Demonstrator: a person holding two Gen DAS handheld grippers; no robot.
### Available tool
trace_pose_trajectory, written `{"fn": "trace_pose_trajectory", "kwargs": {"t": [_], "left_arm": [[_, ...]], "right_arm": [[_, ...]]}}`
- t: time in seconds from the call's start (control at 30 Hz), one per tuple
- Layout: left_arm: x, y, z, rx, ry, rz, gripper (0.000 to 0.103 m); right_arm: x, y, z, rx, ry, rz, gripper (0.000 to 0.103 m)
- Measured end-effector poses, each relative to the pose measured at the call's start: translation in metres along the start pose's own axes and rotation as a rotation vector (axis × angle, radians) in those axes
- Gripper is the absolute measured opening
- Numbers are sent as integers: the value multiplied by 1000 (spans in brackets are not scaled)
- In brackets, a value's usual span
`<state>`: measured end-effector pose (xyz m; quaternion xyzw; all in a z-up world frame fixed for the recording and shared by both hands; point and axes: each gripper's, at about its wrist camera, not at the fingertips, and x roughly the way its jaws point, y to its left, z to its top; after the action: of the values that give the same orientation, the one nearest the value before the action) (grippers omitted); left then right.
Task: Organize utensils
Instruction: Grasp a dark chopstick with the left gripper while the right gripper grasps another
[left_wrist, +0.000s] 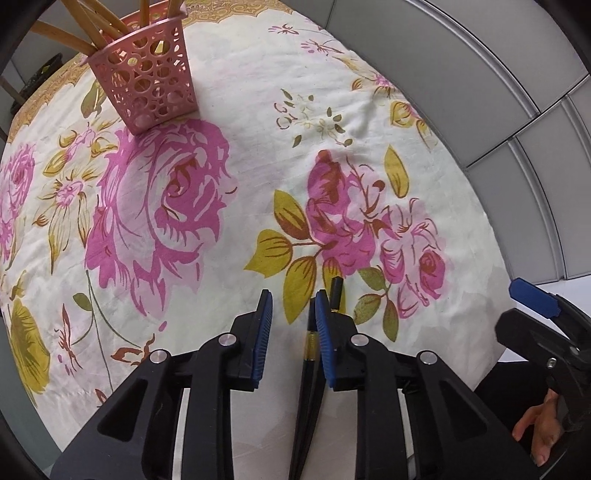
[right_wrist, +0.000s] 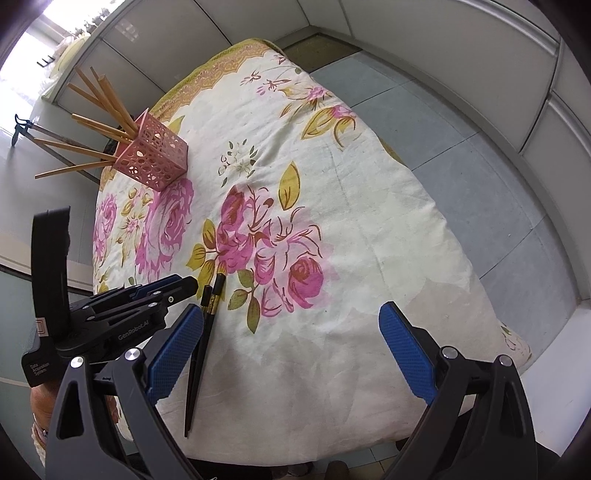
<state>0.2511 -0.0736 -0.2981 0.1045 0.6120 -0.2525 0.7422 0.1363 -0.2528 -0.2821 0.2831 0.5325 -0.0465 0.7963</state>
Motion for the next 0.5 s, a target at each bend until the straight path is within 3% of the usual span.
{"fn": "trace_pose_trajectory", "kwargs": {"t": [0.3, 0.4, 0.5], "left_arm": [[19, -13, -4, 52, 37, 49, 25], [20, -14, -7, 74, 8, 88, 6], [17, -1, -10, 32, -14, 50, 6]], "right_arm": [[2, 0, 1, 2, 5, -10, 93], [4, 3, 1, -3, 14, -13, 93], [9, 9, 1, -12, 25, -22, 93]]}}
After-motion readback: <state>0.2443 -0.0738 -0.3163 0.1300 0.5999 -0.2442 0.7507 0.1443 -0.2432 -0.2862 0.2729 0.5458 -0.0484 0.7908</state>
